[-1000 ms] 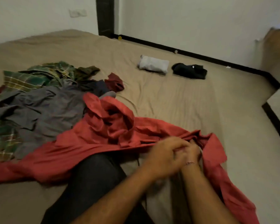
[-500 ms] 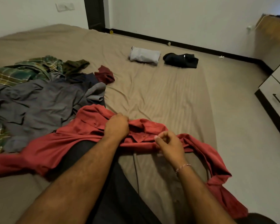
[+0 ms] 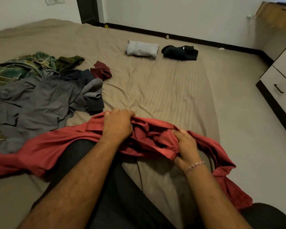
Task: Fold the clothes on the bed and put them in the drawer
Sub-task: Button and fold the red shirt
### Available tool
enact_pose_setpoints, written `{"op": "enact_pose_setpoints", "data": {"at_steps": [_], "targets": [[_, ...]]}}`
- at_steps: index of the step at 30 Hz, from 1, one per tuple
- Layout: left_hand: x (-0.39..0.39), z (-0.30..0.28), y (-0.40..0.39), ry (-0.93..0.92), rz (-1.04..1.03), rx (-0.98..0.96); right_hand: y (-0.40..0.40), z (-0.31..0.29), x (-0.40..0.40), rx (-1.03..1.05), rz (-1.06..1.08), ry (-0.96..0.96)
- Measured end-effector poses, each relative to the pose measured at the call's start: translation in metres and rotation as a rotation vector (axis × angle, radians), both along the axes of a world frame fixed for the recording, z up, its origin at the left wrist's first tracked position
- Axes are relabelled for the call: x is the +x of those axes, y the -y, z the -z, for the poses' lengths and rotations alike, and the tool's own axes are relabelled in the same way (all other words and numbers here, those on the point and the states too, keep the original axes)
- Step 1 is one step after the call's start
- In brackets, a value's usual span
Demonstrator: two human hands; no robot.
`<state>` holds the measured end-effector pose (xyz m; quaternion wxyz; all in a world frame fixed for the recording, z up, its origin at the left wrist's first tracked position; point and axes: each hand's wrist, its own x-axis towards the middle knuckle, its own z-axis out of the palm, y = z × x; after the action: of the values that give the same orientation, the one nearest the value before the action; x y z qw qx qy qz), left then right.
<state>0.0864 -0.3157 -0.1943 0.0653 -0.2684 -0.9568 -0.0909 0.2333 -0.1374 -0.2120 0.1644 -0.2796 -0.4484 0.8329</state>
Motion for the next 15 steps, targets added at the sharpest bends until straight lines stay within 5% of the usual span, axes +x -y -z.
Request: {"op": "enact_pose_setpoints", "data": {"at_steps": [5,7,12,15], "targets": [[-0.008,-0.002,0.003,0.114,0.047,-0.083,-0.066,0.01,0.033,0.682,-0.201,0.342],[-0.006,0.002,0.001,0.107,0.23,-0.003,-0.082,0.015,0.045,0.622,-0.131,0.335],[0.005,0.001,0.005,0.423,0.477,0.413,-0.094,0.024,0.067,0.213,0.206,0.184],[0.001,0.0,0.007,0.26,0.463,0.309,-0.094,0.024,0.068,0.12,0.286,0.16]]}}
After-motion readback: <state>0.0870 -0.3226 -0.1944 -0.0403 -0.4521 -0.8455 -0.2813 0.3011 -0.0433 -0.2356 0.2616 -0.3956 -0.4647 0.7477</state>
